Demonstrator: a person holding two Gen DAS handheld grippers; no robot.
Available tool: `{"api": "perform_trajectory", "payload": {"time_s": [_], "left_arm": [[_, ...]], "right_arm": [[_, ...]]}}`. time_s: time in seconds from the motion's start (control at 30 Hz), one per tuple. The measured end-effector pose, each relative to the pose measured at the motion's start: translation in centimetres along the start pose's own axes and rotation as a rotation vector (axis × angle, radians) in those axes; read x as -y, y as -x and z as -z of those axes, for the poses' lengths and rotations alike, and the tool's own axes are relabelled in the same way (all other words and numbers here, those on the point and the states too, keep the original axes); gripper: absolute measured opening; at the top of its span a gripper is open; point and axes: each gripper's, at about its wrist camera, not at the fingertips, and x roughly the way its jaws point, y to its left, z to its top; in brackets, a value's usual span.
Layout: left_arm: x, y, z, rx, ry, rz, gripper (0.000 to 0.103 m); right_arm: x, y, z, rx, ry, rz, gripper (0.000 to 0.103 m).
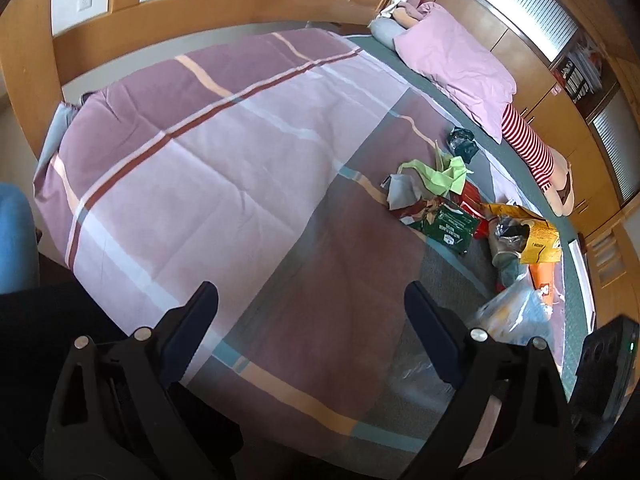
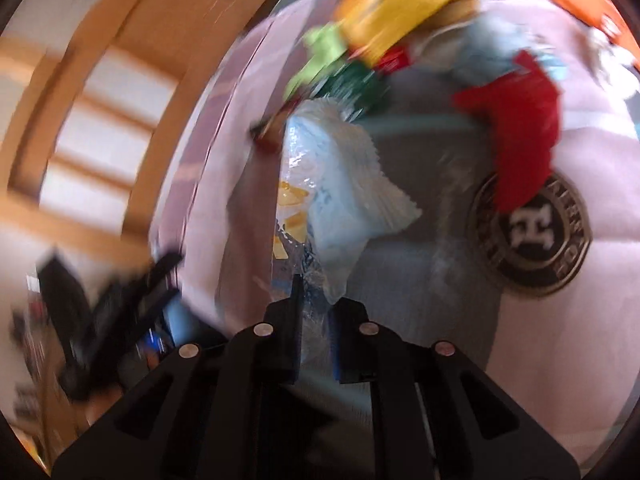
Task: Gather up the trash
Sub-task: 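Grasp the clear snack bag with left tool while right tool grasps red chip bag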
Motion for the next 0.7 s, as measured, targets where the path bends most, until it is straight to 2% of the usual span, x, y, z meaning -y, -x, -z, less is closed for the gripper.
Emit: {"api": "perform_trajectory", "payload": {"time_s": [0.07,0.1,0.13,0.2,0.3,0.37,0.43,0.53,0.7], "left_arm": [[0.2,-0.3,0.2,-0.019,-0.01,0.011,0.094],[0.4,-0.4,0.4,-0.03,-0.02,0.018,0.094],[0.6,-0.5,0.5,-0.038,-0.03,0.024,0.094],[1.4,-0.9,0.8,-0.068,-0.062,0.056,0.096],[3.0,-1.6,1.3,-0.117,-0.127,0.119,0.096],[4.2,-1.7,1.7,-0.13,-0.173,0.15,0.096],[5.4,-1.7,2.2,-0.131,-0.22,0.176,0.096],[6.7,-1.7,3.0,-0.128,-0.273,0.181,0.096],[7.4,-2.2,3.4,-0.141,-0.294,0.172,0.096]], "right_arm": [[-0.3,0.1,0.3,-0.023,0.013,0.023,0.015],[-0.1,0.4,0.4,-0.028,0.008,0.03,0.025],[0.0,0.8,0.3,-0.032,-0.003,0.045,0.045],[0.9,3.1,0.2,0.017,-0.02,0.066,0.064],[2.4,7.6,-0.7,0.166,-0.043,0.095,0.064],[3.8,10.2,-1.3,0.27,-0.092,0.157,0.064],[4.7,11.1,-2.0,0.317,-0.126,0.23,0.064],[5.6,10.2,-3.6,0.336,-0.148,0.316,0.064],[6.0,4.6,-6.0,0.253,-0.139,0.44,0.064]]}}
